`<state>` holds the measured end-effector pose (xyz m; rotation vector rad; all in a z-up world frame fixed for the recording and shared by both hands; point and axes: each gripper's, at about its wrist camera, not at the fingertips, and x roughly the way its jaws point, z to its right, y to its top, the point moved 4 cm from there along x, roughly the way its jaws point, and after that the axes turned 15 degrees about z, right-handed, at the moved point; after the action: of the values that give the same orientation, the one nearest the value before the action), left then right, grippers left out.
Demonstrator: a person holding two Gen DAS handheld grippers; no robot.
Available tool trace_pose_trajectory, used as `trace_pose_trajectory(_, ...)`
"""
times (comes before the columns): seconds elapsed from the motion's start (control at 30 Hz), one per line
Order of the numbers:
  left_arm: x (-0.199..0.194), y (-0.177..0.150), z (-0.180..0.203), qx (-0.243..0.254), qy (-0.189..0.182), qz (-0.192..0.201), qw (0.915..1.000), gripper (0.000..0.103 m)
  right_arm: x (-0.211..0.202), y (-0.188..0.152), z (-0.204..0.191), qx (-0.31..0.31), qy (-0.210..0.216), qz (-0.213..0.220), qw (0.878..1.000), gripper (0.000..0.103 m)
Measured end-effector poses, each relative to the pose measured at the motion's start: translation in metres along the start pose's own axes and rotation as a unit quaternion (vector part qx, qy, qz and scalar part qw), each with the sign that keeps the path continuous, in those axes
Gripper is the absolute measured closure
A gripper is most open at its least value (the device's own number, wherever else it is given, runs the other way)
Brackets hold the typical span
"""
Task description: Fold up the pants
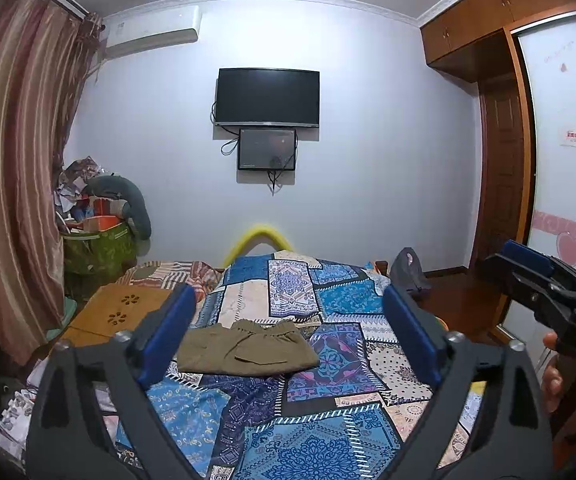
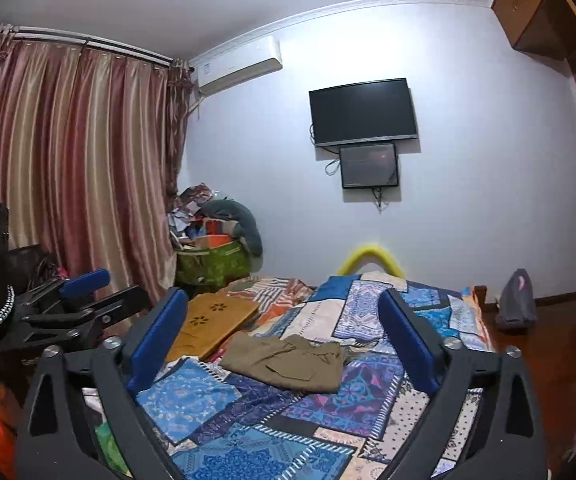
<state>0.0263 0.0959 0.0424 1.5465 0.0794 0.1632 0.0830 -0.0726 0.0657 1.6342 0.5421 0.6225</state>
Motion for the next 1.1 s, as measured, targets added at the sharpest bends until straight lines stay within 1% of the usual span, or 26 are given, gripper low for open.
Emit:
trace_pose_trajectory(0.13, -0.009, -0.002, 0.003, -0.002, -0.001, 0.009, 1.0000, 0.000, -0.005, 0.000, -0.002, -0.001, -0.010, 0.004, 1.000, 0.000)
trace_pose_trajectory(0.4, -0.013, -0.009, 0.003, -0.001, 0.005, 0.003, 1.0000, 0.000, -0.012, -0.007, -0.008, -0.010, -0.004, -0.006, 1.000, 0.000)
trace_pose_trajectory(1.1, -0.005, -0.020, 0.003, 0.000, 0.016, -0.005, 0.9999, 0.000, -0.013, -0.010, -0.010, 0.000, 0.003, -0.013, 1.000, 0.000)
